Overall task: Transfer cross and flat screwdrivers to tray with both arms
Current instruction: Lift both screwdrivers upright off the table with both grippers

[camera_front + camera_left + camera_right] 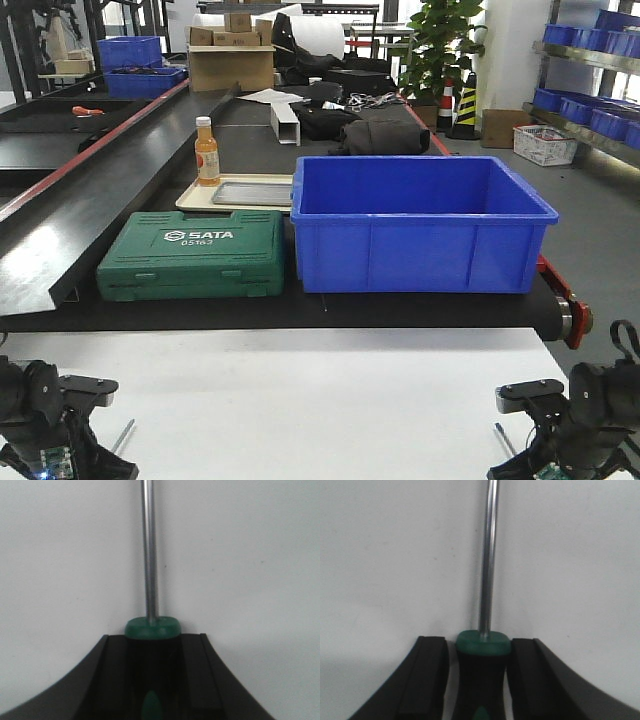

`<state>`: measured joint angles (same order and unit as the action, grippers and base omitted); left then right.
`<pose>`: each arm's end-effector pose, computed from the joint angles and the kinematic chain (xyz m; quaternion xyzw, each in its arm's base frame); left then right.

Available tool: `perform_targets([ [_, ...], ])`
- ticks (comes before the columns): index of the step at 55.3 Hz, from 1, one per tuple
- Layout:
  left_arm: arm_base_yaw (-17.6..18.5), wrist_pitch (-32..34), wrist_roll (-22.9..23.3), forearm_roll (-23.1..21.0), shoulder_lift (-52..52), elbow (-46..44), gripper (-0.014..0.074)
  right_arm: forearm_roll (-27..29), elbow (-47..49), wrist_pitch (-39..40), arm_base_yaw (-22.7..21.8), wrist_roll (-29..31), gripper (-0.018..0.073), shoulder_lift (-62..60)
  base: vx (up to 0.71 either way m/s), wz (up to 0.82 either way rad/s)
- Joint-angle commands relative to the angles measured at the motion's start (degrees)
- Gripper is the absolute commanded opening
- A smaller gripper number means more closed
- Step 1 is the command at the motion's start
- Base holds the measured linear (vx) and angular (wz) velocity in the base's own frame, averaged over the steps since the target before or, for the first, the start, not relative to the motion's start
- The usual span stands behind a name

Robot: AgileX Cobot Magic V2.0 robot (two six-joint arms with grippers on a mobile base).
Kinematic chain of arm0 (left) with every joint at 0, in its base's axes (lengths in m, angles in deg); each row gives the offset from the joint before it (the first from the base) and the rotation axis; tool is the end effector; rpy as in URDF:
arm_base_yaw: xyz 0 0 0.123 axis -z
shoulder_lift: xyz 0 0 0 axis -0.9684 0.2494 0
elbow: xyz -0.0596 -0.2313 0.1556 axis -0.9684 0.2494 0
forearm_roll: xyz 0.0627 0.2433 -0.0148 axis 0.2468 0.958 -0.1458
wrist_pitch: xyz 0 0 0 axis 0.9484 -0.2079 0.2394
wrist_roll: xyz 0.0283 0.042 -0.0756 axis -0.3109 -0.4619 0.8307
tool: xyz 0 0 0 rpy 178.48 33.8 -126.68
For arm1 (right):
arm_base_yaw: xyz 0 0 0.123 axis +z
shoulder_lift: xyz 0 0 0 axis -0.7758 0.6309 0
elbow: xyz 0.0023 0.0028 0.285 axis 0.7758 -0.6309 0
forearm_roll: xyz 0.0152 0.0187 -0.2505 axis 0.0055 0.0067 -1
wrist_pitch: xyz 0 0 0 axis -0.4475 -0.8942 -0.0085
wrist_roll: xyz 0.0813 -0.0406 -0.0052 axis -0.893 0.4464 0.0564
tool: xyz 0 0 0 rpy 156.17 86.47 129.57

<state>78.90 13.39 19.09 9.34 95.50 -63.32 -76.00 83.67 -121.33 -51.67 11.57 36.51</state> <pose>0.4016 -0.0279 0.1108 0.0742 0.9908 -0.0227 0.1112 0.3929 -0.0041 0.1086 -0.0756 0.9907 -0.0029 0.1134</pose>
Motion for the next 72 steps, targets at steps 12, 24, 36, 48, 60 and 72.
perform_targets([
  [12, 0.2, 1.4, 0.5, -1.9, -4.7, -1.3, 0.0078, 2.1, 0.5, -3.2, 0.1, 0.4, 0.0061, -3.2, 0.00, 0.00],
  [24, 0.2, 6.9, -0.1, -1.9, -15.0, -1.3, -0.0008, 10.4, 0.5, 1.7, 0.1, 8.4, -0.0011, -12.6, 0.00, 0.00],
  [36, 0.2, 10.1, -0.1, -1.9, -26.9, -1.3, -0.0004, 17.3, 0.5, 5.4, 1.2, 12.7, -0.0008, -25.6, 0.00, 0.00],
  [48, 0.2, 11.3, -0.3, -6.7, -38.9, -0.9, -0.0002, 16.9, 0.5, 10.4, 8.9, 10.7, -0.0008, -37.8, 0.00, 0.00],
  [60, 0.2, 15.1, -3.2, -7.5, -55.1, 6.4, -0.0001, 15.4, 0.4, 10.8, 10.0, 6.0, -0.0008, -47.6, 0.00, 0.00],
  [72, 0.2, 17.3, -4.0, -8.2, -68.9, 19.4, 0.0000, 14.1, -5.6, 10.2, 10.0, 4.3, -0.0008, -58.2, 0.00, 0.00],
])
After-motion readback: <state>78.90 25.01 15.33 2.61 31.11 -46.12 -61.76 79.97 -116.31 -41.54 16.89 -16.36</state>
